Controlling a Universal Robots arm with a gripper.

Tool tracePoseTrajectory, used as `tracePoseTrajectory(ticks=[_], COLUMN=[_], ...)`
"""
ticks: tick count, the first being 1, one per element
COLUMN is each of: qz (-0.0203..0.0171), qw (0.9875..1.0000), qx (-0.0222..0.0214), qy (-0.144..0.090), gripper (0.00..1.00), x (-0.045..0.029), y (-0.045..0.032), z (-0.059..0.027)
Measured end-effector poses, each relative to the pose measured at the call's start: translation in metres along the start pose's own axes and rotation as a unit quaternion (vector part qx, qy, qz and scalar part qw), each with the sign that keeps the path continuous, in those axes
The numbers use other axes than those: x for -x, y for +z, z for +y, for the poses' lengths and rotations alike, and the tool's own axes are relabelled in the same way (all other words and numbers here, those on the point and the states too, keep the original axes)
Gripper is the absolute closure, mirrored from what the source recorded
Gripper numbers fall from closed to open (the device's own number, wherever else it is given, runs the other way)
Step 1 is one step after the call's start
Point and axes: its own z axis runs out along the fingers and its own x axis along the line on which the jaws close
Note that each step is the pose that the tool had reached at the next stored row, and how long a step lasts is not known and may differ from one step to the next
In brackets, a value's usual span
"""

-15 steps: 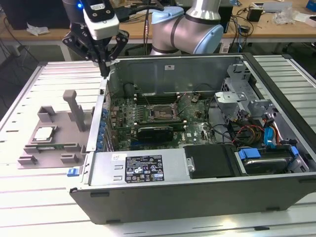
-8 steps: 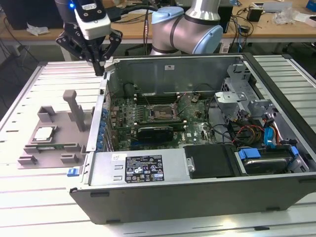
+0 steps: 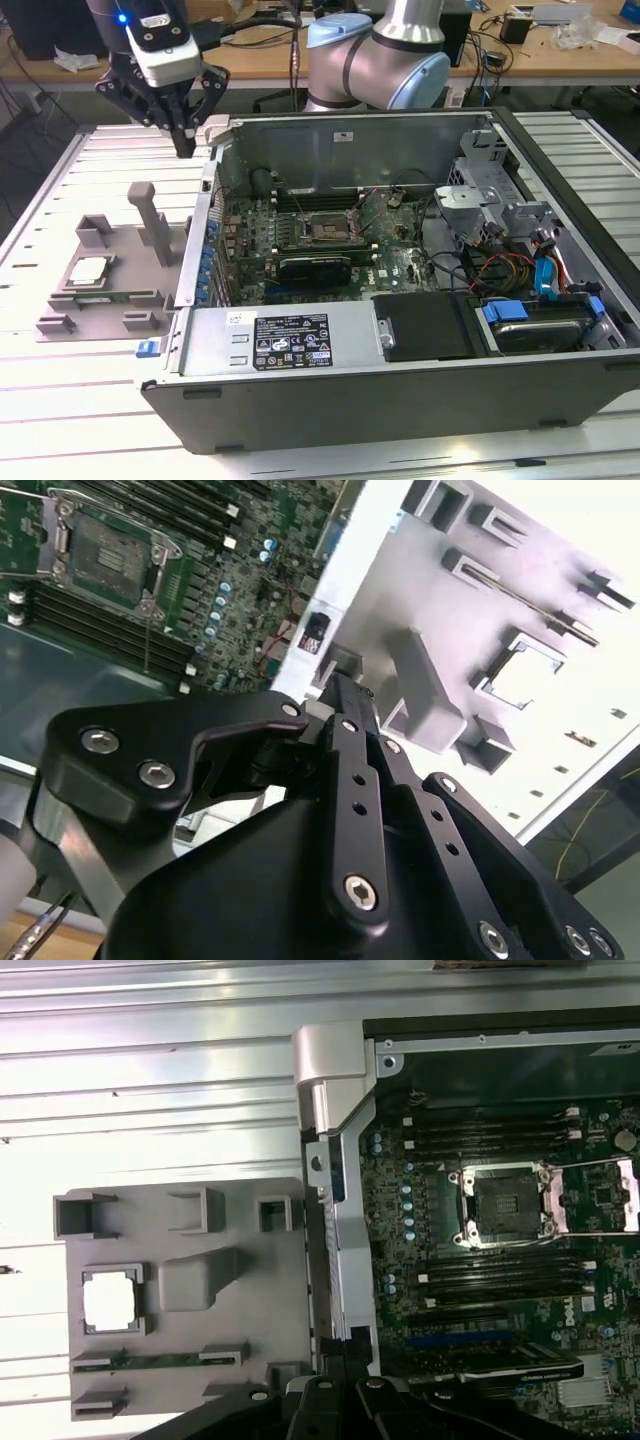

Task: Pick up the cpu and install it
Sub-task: 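Reach for the cpu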

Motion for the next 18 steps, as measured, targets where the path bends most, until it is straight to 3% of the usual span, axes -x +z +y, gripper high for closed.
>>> tracePoseTrajectory(ticks=[5, 10, 18], qz=[0.0000, 0.0000, 0.0000], qw=[1.0000, 1.0000, 1.0000], qx=[0.0000, 0.0000, 0.0000], qy=[0.000, 0.000, 0.000], gripper=[0.89, 0.89, 0.89], x=[-0.0113, -0.0322, -0.0569], y=[0.0029, 0.0094, 0.0158], z=[-0.0010, -0.0029, -0.0050])
